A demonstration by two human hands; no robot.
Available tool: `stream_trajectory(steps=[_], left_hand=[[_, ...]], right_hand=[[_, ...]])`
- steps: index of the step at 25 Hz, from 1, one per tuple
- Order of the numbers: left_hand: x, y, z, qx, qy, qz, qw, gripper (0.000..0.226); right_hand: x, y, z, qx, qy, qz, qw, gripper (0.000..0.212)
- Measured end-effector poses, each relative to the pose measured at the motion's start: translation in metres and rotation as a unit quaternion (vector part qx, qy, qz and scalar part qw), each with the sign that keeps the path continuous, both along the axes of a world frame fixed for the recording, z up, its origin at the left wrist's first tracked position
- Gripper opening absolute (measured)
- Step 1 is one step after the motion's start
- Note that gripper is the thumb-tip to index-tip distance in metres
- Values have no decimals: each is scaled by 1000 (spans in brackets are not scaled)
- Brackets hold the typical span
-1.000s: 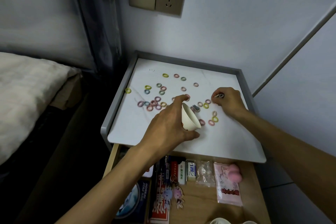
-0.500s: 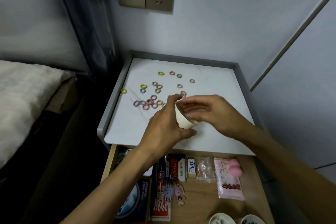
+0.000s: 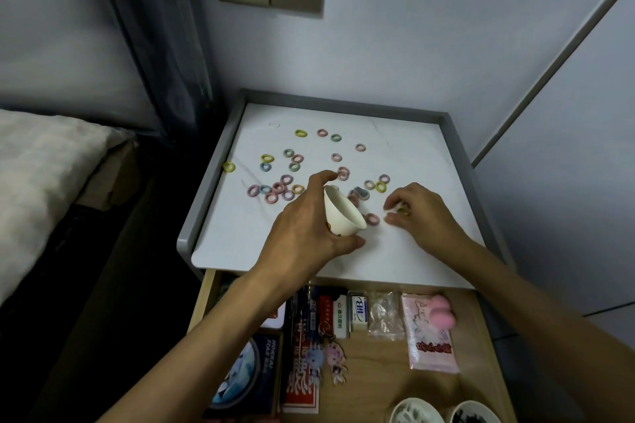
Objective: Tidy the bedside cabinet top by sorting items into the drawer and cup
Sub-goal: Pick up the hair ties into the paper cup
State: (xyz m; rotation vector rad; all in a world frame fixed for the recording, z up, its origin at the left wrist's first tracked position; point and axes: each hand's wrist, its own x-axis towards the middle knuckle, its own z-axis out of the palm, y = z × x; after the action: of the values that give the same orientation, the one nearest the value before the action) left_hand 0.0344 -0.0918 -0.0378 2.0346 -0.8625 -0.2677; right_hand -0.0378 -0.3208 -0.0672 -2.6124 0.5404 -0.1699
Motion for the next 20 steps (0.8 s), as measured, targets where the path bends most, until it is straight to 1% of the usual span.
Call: stream_trajectory(steps=[2,3,7,8,9,10,12,13,14,15,16,17,18,19,20], left_hand=[[-1,0,0,4,0,-1,1000,91],[-1,0,0,5,1,-1,1000,91],[-2,2,0,9,2,-4,1000,92],[-2,3,0,10,1,-5,1000,93],[-2,3,0,11,0,-6,1000,93],[-3,3,0,12,0,-8,1000,94],[-4,3,0,12,1,-10,1000,94],[-5,3,0,12,2,-10,1000,95],[-5,2,0,10,4,-10,1000,95],[-6,1,1,6,8,-13,1000,94],[-7,0,2,2,12,-17,1000,94],[-8,-1,3,-3,15,-21,1000,94],[-9,-2,2,-6,15,-23,1000,93],[-8,-3,2,-7,12,-21,1000,93],[-7,-2,1,-8,8,-14,1000,92]], right_hand=[[2,1,-2,-18,5,-2,1000,8],[3,0,-3,-27,14,-1,1000,8],[5,0,-3,-64,77,9,995,16],[5,2,1,-55,84,8,995,16],[6,5,8,-24,74,0,997,14],[6,8,18,30,48,-11,998,13],[6,16,45,149,-34,-13,988,12],[6,23,58,195,-66,8,978,11],[6,33,68,235,-79,42,968,9],[6,44,75,263,-67,82,959,9],[6,56,77,277,-35,123,952,12],[5,66,77,286,2,159,945,17],[4,71,75,306,20,179,935,21],[3,71,75,338,10,179,924,22],[2,67,76,379,-21,166,910,20]])
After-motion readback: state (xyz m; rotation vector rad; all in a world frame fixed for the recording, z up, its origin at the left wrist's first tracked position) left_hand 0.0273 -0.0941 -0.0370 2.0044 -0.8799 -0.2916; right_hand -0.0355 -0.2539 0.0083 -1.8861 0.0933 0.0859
